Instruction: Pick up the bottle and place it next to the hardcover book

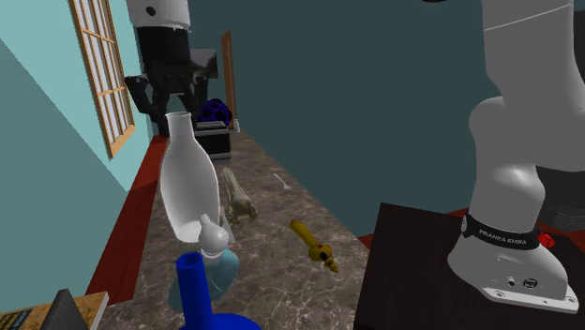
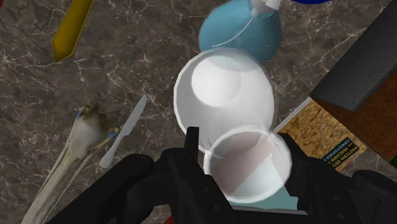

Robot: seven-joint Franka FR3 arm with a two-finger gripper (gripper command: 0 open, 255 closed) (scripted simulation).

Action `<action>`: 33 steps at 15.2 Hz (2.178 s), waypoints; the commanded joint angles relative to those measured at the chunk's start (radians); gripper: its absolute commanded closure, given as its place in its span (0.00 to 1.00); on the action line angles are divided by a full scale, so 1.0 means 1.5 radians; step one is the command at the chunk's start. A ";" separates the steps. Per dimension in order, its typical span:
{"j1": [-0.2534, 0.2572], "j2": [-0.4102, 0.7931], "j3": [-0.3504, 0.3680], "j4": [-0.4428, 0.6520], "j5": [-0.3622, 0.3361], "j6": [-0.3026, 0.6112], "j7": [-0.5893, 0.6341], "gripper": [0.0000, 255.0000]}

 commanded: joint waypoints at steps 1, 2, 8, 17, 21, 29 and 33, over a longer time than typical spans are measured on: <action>0.017 0.033 0.007 0.029 -0.005 0.004 0.025 1.00; 0.026 0.048 0.010 0.044 -0.008 0.005 0.036 1.00; 0.082 0.158 0.024 0.161 -0.026 -0.004 0.102 1.00; 0.125 0.261 0.027 0.248 -0.039 0.012 0.144 1.00; 0.124 0.265 0.026 0.219 -0.040 0.045 0.145 1.00; 0.123 0.277 0.025 0.183 -0.042 0.092 0.147 1.00; 0.123 0.277 0.025 0.183 -0.042 0.092 0.147 1.00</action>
